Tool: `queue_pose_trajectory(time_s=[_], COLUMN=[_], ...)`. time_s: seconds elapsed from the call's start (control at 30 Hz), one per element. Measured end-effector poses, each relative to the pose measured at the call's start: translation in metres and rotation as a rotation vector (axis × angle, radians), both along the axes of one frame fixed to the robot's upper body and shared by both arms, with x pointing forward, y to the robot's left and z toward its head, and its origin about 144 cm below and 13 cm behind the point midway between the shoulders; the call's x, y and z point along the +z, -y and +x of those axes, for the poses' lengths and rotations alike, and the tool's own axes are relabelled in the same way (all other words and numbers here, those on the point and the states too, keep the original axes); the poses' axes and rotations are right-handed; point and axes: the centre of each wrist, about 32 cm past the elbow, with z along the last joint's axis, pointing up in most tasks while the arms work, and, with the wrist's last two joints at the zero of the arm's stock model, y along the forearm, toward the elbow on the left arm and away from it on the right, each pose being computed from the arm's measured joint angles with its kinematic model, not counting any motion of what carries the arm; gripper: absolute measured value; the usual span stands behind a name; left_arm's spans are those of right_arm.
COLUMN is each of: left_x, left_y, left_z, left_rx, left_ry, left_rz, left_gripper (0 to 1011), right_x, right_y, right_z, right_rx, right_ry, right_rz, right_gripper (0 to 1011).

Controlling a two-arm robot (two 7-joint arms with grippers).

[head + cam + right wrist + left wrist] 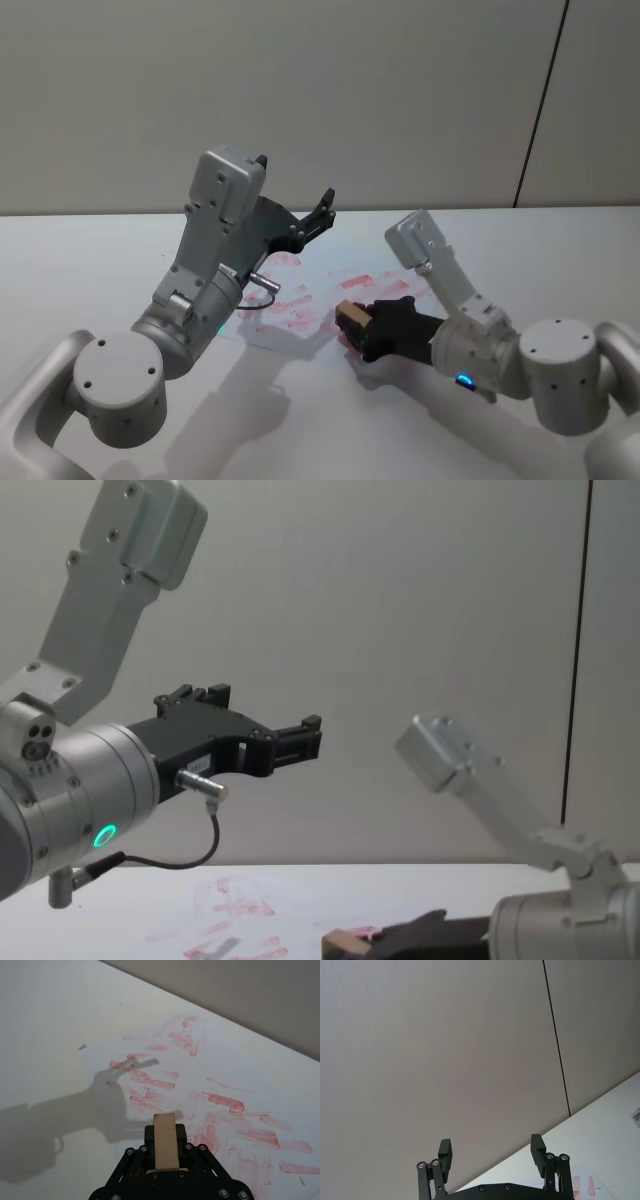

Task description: Use the one hand to pick up the stamp and affix it onto the A4 paper.

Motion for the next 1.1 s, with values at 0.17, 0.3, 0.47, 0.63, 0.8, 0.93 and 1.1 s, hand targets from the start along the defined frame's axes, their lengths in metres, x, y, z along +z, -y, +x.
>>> queue_pose_trajectory(time_s=[0.17,0.3,0.47,0.63,0.8,0.93,1.1], left_x=[0.0,0.0,0.0,0.0,0.0,0.0,0.0], left_y=[0.0,0.0,0.0,0.0,0.0,0.0,0.0], left_z=[0.0,0.0,0.0,0.0,0.0,0.0,0.0], left_rx=[0.0,0.0,0.0,0.0,0.0,0.0,0.0], left_ry=[0.0,0.0,0.0,0.0,0.0,0.0,0.0], left_rz=[0.0,0.0,0.0,0.0,0.0,0.0,0.0], left_gripper=[1001,1001,1001,1002,1001,1001,1001], right_x=[-0.005,-0.009,-0.012,-0.013,-0.014,-0.012,0.0], right_y=[-0.006,-0.007,-0.009,-0.01,-0.01,-0.01,-0.008], right_z=[0.001,0.002,0.002,0.002,0.002,0.002,0.003], right_rx=[-0.009,-0.016,-0.026,-0.033,-0.042,-0.051,-0.057], right_ry=[-0.029,-0.042,-0.055,-0.061,-0.063,-0.061,-0.037], right_rz=[-0.018,-0.027,-0.034,-0.04,-0.034,-0.013,0.029], right_gripper=[219,218,219,219,219,218,219])
